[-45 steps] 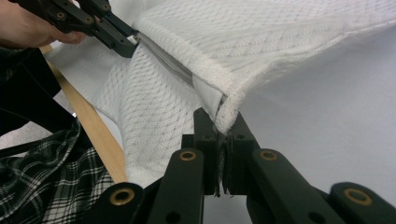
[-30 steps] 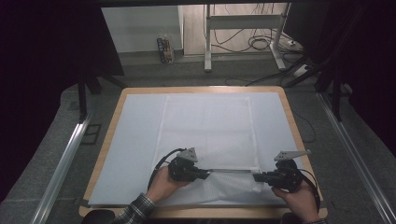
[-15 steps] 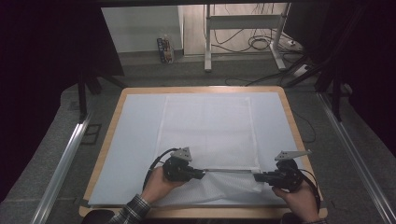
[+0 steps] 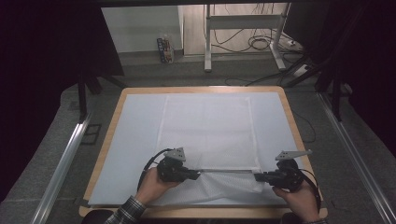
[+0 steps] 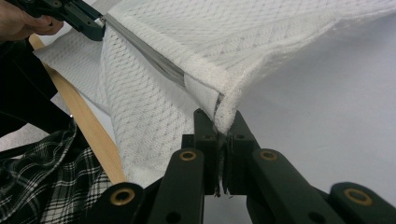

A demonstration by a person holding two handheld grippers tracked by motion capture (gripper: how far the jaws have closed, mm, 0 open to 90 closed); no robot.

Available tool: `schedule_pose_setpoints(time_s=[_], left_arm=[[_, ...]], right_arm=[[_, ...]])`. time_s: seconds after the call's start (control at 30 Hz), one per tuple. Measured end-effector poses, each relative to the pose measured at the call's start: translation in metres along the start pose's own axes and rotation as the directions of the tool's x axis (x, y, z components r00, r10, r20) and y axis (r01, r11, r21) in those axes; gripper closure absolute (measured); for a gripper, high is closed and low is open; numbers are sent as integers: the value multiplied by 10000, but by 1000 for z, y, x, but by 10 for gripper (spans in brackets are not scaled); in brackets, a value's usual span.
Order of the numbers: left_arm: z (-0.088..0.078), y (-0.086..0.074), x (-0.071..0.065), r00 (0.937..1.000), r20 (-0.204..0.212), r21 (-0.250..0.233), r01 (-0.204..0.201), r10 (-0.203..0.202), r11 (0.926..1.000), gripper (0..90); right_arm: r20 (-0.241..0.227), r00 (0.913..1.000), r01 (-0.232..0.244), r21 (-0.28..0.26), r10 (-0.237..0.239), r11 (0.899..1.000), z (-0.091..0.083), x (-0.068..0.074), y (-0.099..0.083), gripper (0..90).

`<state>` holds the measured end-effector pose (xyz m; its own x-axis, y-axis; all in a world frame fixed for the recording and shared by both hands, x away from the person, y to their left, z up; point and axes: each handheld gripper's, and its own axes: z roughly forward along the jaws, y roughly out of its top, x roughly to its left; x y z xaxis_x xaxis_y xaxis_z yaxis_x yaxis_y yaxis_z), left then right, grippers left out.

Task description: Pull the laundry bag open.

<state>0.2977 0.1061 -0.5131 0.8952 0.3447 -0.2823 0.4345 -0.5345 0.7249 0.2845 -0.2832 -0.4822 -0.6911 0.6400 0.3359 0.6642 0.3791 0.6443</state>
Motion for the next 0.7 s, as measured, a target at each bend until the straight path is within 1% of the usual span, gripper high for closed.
schedule_pose_setpoints(time_s=[0.07,0.13,0.17,0.23,0.27,0.3,0.33,0.4,0.43,0.47,0.5,0.53,0.57,0.7], left_arm=[[0,-1,-1,10000,-11,-25,51,-51,10000,874],[-1,-2,-1,9999,-139,99,2,0,10000,874],[-3,-3,0,10000,-39,67,17,-17,10000,874],[-3,-4,0,9999,-79,6,108,-108,9999,874],[-4,-4,0,9999,-129,4,101,-101,9999,874],[-6,-5,0,9999,-102,71,-16,17,10000,874],[-6,-5,0,9998,-164,28,91,-91,10000,874],[-9,-8,2,9994,-331,129,76,-72,9999,874],[-9,-8,2,9994,-331,129,76,-72,9999,874],[-13,-10,4,9986,-494,118,169,-163,9998,874],[-13,-10,4,9986,-494,118,169,-163,9998,874],[-17,-11,5,9986,-453,-25,266,-267,9996,874],[-18,-12,5,9986,-470,-39,250,-251,9997,874],[-17,-13,4,9984,-520,29,216,-214,9998,874]], right_arm=[[11,10000,80,32,-80,10000,0,2,1,851],[43,10000,79,58,-79,10000,0,2,1,851],[98,9999,97,75,-98,9999,0,2,1,851],[22,9999,102,37,-102,9999,0,1,0,851],[64,9999,80,54,-80,10000,0,1,0,851],[45,10000,70,45,-70,10000,1,1,0,851],[65,10000,35,37,-36,10000,0,1,0,852],[94,10000,4,10,-4,10000,-1,0,0,851],[132,9999,6,1,-6,10000,-1,0,0,852],[213,9998,-41,-25,41,10000,-2,-1,0,852],[213,9998,-41,-25,41,10000,-2,-1,0,852],[222,9997,-138,-122,141,9998,-5,-3,-1,852],[206,9996,-193,-121,195,9997,-6,-5,-2,852],[225,9996,-191,-123,194,9997,-5,-5,-2,851]])
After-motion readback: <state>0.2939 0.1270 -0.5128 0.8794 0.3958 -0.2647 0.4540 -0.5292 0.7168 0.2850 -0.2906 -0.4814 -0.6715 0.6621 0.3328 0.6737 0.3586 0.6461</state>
